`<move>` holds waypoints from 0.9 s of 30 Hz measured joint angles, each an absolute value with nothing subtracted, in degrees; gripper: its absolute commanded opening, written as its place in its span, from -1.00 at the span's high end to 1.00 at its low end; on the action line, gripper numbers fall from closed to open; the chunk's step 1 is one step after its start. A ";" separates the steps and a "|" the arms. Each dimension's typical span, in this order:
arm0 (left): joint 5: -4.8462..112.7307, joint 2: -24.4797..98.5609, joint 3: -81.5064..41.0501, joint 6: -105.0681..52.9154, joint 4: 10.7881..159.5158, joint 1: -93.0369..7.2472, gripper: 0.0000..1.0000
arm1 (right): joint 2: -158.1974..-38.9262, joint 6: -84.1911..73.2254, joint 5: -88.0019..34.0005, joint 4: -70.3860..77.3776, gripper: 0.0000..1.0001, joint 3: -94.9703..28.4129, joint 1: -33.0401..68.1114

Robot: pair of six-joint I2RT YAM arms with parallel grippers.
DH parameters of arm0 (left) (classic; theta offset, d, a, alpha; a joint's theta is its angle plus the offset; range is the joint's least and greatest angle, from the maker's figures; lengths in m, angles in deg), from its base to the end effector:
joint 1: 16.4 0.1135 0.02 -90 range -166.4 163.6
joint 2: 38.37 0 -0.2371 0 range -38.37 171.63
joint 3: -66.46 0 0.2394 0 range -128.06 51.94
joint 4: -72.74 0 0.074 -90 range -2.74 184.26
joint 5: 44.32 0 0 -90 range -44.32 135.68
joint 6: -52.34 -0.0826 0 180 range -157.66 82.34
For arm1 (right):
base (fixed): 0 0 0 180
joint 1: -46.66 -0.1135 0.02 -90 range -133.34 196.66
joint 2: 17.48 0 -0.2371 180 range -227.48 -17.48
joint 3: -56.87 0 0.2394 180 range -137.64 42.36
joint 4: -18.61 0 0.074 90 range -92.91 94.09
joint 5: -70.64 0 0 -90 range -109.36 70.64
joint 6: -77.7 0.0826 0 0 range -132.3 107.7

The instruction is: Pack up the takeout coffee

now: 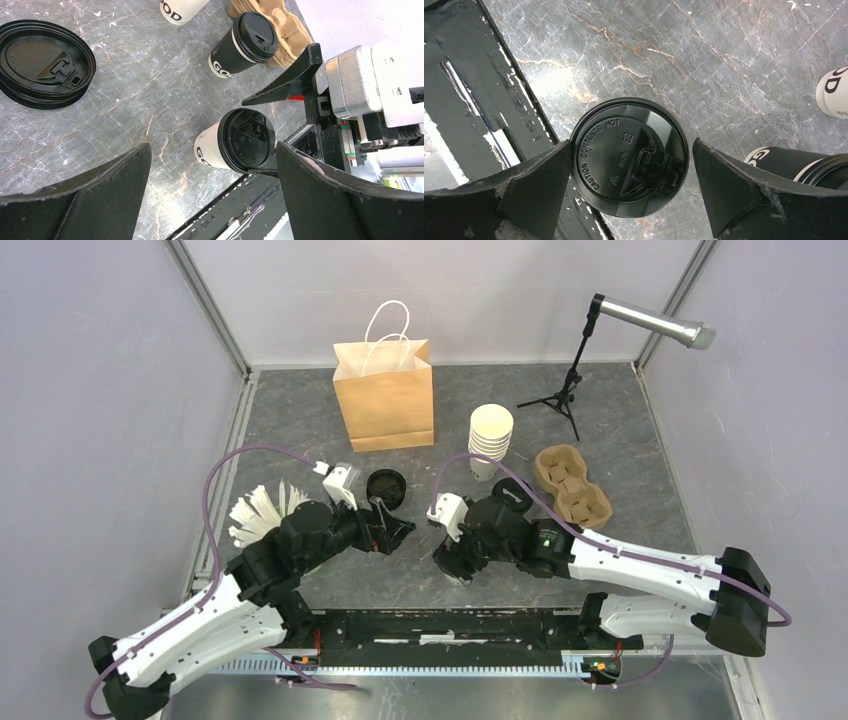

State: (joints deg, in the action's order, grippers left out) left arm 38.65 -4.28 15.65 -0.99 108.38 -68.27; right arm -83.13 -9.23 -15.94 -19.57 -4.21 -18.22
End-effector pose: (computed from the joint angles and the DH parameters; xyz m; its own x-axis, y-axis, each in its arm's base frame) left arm 0.1317 -0.1515 0.2647 -0.5841 -0.2158 -0.7825 0.4493 0.7169 -0.5331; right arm 0.1215 0.2476 0.2042 -0.3352 -0.5889 -0.7354 -0.8685 0.4957 -0.0011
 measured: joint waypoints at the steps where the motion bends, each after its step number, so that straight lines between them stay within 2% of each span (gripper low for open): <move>1: 38.63 -4.39 15.69 -0.99 108.38 -68.27 -1.00 | -83.11 -9.18 -15.90 -19.31 -0.87 -4.06 -18.24; 14: 38.26 -4.87 15.69 -1.03 108.42 -68.27 -1.00 | -78.49 -7.89 -13.10 -19.66 -0.83 -0.82 -17.65; 19: 38.22 -5.15 15.69 -1.08 108.42 -68.27 -1.00 | -72.81 -6.04 -11.09 -23.26 -0.77 1.56 -12.03; 27: 38.11 -4.72 15.69 -1.84 108.45 -68.27 -1.00 | -68.53 -2.98 -8.73 -28.42 -0.84 2.43 -4.08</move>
State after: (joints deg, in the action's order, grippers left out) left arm 38.11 -4.72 15.69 -1.84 108.45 -68.27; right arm -68.53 -2.98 -8.73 -28.42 2.43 -4.08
